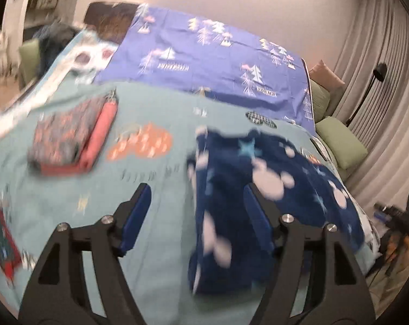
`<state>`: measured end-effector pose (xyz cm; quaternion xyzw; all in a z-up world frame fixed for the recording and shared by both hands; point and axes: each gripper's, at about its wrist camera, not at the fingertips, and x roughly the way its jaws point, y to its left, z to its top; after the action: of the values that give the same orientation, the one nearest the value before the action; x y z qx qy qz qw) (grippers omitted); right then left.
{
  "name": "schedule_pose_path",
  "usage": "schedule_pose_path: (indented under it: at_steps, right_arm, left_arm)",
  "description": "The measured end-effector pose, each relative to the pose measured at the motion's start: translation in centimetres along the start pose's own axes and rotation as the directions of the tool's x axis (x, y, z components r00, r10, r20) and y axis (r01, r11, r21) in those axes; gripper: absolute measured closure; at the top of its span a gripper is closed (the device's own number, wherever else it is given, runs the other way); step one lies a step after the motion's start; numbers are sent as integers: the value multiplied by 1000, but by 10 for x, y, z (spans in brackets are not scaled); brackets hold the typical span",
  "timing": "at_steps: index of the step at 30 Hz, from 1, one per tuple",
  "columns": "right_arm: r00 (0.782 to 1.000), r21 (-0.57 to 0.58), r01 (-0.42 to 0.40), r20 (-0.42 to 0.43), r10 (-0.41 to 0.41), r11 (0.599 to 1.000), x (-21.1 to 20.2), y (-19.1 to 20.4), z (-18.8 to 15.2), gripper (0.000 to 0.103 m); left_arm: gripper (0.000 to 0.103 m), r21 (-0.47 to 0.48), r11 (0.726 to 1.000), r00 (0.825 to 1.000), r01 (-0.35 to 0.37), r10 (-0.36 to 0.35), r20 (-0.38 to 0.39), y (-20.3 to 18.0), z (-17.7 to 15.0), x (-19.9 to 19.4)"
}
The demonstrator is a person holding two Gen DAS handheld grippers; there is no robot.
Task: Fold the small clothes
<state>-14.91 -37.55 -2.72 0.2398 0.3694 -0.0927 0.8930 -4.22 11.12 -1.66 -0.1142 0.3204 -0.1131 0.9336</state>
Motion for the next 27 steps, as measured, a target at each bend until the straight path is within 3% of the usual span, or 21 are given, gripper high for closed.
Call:
schedule_pose_path:
  at_steps: [3,5,6,8,10,14,17,18,19,20,22,25,27]
  right_arm:
    - [998,-90,-36,53,41,995,16,34,34,35]
    - [996,-166,-67,50,76,984,37,57,53,43]
    - [997,-217,-59,35,68,974,54,70,64,46]
    - [1000,-259,30,17,-27,966,89,83,84,45]
    - [998,-213,38,-34,-46,976,116,72,95,43]
    - [982,-84,-65,-182,49,994,162,38,106,39]
    - [967,-55,-130,-227,114,990,182,32,105,40]
    - [959,-56,-159,-245,140,986,186,33,105,50]
    - [957,-67,-167,-251,145,984,187,36,103,82]
    - [961,-92,-144,-250,117,985,189,41,102,94]
    - [971,-104,-133,-211,109,986,182,45,102,95]
    - [983,-111,-170,-91,160,979,149,49,107,95]
    - [987,-124,-160,-46,156,979,139,50,113,95]
  left_arm:
    - [32,35,999,999,35,-35,-16,-21,36,52]
    - [32,49,998,998,28,-25,-61,-30,49,89]
    - [32,52,999,996,14,-9,-84,-31,54,101]
    - [32,33,999,984,-11,17,-177,-26,59,139]
    - [32,9,1000,971,4,-2,-240,-17,54,155]
    - [30,-33,999,950,-4,-7,-313,-1,48,185]
    - [30,-153,984,923,91,-141,-357,7,45,202]
    - [39,-174,978,925,119,-173,-339,7,44,202]
    - [57,-175,975,929,136,-187,-319,5,44,200]
    - [87,-156,977,935,149,-190,-301,2,45,196]
    - [87,-140,977,957,159,-187,-222,-3,49,177]
    - [87,-58,986,984,155,-159,-81,-12,56,140]
    - [85,-17,995,991,100,-101,-91,-13,55,147]
